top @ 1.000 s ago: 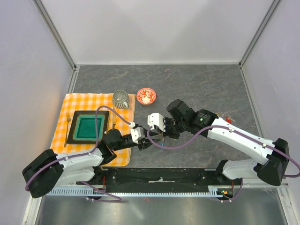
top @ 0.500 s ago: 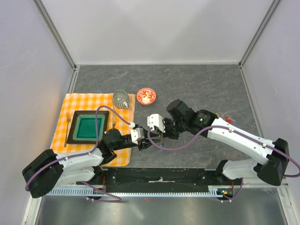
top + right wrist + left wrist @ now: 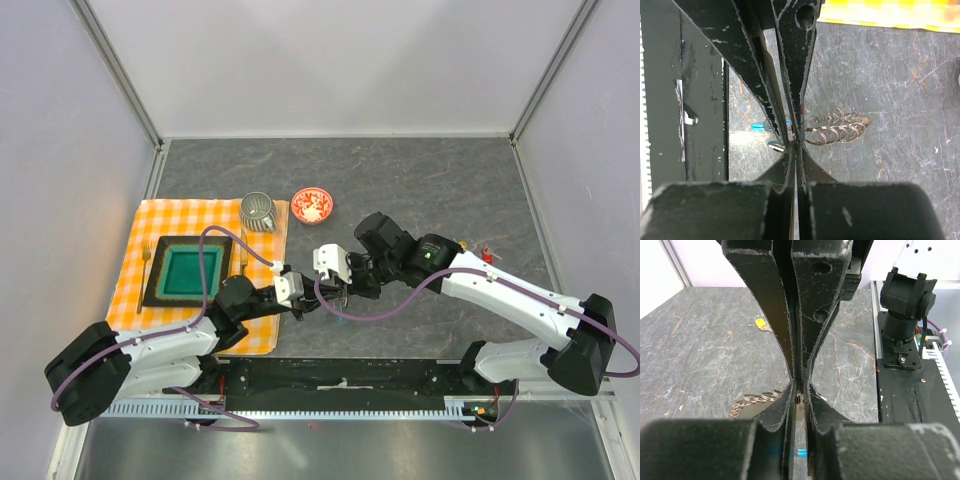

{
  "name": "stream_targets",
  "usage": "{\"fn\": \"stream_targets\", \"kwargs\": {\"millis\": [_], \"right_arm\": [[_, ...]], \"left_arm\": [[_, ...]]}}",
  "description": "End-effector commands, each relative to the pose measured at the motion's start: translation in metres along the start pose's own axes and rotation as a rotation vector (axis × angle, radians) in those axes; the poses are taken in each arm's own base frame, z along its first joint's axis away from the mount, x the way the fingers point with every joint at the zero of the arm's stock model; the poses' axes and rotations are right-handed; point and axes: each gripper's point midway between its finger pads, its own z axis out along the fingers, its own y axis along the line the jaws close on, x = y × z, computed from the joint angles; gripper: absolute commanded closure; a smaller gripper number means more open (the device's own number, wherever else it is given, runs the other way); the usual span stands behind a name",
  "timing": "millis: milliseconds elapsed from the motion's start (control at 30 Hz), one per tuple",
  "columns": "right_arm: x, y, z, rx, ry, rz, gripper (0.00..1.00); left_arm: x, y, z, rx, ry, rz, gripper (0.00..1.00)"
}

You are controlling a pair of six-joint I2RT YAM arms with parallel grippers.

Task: Put the keys on the keyring

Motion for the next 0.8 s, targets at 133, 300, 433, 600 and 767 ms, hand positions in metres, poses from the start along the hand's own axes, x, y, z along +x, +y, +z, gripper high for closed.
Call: {"fn": "stream_targets", "kwargs": {"millis": [133,300,433,600,767], "right_arm": [[-0.01,0.0,0.002,-0.005,-0.043,-0.035,1.0],[-0.011,-0.001,0.001,0.0,-0.045,-0.036,1.0],[-0.013,-0.002,-0.001,0.009,-0.053,-0.035,1.0],[-0.018,-0.004,-0.005,0.034,-0.079,-0.035,1.0],[-0.019,-0.005,-0.008,0.05,-0.09,-0.041,1.0]], "left_arm": [[-0.004,-0.004,0.007,0.047,0.006,0.003,0.83],[-0.001,-0.002,0.006,0.041,0.025,0.006,0.87],[0.002,-0.003,0.008,0.047,0.045,0.0,0.98],[0.003,-0.005,0.01,0.065,0.053,-0.006,0.98],[0.011,-0.007,0.01,0.081,0.097,-0.02,0.98]]}}
